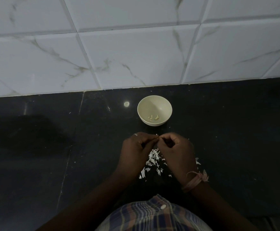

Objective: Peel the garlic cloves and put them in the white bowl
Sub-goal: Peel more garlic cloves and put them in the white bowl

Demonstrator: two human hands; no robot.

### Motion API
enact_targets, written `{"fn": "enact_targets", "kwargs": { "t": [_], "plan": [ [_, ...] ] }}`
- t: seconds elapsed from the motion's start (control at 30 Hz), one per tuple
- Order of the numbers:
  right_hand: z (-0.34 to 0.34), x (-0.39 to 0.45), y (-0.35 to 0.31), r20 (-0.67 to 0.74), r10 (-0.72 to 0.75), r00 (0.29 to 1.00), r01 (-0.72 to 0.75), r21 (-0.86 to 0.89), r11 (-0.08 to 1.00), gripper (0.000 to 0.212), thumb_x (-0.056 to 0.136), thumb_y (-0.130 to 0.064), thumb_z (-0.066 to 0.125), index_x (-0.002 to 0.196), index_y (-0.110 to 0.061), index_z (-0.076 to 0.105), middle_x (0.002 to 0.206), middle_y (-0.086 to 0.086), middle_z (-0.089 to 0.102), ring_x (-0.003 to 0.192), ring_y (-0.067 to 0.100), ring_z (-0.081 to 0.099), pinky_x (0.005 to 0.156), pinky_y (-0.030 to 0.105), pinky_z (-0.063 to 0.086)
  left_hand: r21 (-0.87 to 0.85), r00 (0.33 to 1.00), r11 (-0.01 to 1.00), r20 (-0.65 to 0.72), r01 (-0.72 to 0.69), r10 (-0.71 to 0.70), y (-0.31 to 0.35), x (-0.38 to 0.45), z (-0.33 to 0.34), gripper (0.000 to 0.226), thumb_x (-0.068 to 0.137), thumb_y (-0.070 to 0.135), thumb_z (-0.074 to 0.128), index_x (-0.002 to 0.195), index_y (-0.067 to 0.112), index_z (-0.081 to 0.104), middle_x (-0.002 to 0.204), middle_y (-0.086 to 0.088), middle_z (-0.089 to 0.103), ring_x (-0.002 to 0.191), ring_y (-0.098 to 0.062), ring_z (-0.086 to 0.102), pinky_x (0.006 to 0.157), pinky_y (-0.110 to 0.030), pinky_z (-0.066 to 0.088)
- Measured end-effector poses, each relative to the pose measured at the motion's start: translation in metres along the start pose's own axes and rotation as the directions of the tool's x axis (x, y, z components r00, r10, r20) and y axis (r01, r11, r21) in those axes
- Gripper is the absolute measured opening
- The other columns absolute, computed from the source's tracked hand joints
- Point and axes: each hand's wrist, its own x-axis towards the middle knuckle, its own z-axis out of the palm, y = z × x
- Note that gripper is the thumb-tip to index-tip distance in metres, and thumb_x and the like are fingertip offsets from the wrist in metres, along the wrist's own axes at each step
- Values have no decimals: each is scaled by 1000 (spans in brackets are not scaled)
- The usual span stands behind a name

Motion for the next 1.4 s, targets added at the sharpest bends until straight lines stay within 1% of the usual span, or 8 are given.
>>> {"fn": "enact_targets", "kwargs": {
  "t": [0.17,0.43,0.6,0.77,0.9,1.07,1.23,1.4],
  "plan": [
    [-3,0,-1,17,-61,998,62,-35,997,7,85,-13,74,83,-19,78,72,-9,72,69,2,67,66,22,53,126,987,979,27,-159,157,-4,3,1,17,91,14,74,105,21,81,96,11,75,88,13,62,82,-4,42],
    [1,-1,0,-30,-80,996,77,-105,992,8,84,-17,71,77,-19,74,67,-8,69,65,5,65,65,31,54,93,981,978,77,-187,180,0,4,-3,21,91,10,73,107,21,80,96,10,75,89,4,67,79,-8,46],
    [3,1,-5,-47,-38,998,36,-52,998,8,82,-18,73,77,-22,68,70,-9,68,67,4,64,63,23,51,-129,995,990,82,60,-49,6,3,-4,16,93,8,71,102,17,80,92,10,78,85,0,72,76,-12,51],
    [5,3,-4,43,175,984,-179,148,973,8,86,-22,72,79,-20,70,66,-5,68,57,9,62,57,31,50,-517,933,777,188,360,-307,3,-1,2,11,96,1,65,102,3,74,94,-14,78,85,-22,74,76,-26,58],
    [6,1,-2,118,268,956,-292,342,893,12,92,-16,66,84,-8,69,57,0,62,47,18,56,53,32,44,-616,888,645,248,453,-387,-2,-6,7,12,99,3,60,102,0,71,96,-21,76,84,-26,73,77,-30,59],
    [6,1,-5,70,157,985,-170,245,955,10,93,-21,65,84,-16,67,68,5,68,51,19,60,51,34,49,-754,865,452,311,477,-395,1,-6,14,25,92,11,67,109,-7,67,108,-30,71,97,-37,73,86,-39,61],
    [7,-2,-4,73,103,992,-114,181,977,12,91,-29,67,82,-22,64,66,-1,65,55,16,59,52,31,47,-786,850,378,333,489,-407,4,-2,11,31,84,11,71,108,-8,69,108,-34,70,99,-42,72,89,-49,58],
    [7,2,-7,133,226,965,-260,358,897,12,95,-12,59,89,-4,65,61,8,62,42,20,53,42,28,41,-792,829,337,348,510,-437,0,-3,12,37,88,16,66,114,-10,67,107,-27,73,90,-25,73,78,-29,60]
  ]
}}
